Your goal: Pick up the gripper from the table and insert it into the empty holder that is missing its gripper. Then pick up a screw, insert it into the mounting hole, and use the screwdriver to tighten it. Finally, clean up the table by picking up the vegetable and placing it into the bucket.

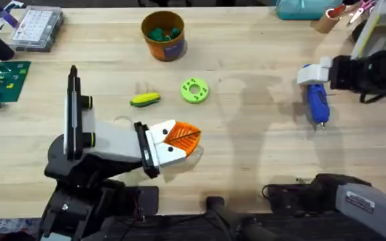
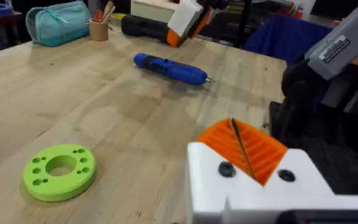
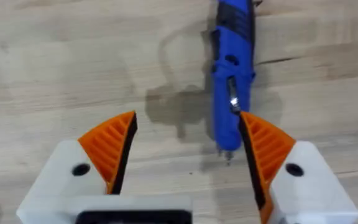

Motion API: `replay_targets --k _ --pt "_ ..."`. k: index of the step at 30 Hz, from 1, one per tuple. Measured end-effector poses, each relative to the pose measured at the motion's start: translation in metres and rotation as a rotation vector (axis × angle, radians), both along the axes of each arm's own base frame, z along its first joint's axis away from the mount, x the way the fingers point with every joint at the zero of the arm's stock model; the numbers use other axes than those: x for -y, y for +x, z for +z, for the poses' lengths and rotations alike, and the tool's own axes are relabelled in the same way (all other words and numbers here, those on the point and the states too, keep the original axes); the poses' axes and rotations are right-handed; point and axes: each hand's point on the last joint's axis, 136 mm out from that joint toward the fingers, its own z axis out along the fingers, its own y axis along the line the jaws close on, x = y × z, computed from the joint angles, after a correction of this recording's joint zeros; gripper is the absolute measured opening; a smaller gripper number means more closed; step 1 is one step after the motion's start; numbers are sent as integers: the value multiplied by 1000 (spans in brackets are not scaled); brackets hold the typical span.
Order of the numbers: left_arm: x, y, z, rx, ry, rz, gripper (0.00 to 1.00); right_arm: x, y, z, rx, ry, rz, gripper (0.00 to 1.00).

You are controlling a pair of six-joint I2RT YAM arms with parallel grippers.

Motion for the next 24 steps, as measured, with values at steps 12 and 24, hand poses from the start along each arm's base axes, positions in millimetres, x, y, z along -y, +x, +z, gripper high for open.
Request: replay_targets --k 12,24 --pt "0 0 0 1 0 0 14 57 24 -34 -59 -82 70 982" --pt "0 0 0 0 0 0 14 78 70 -80 -95 -94 148 982"
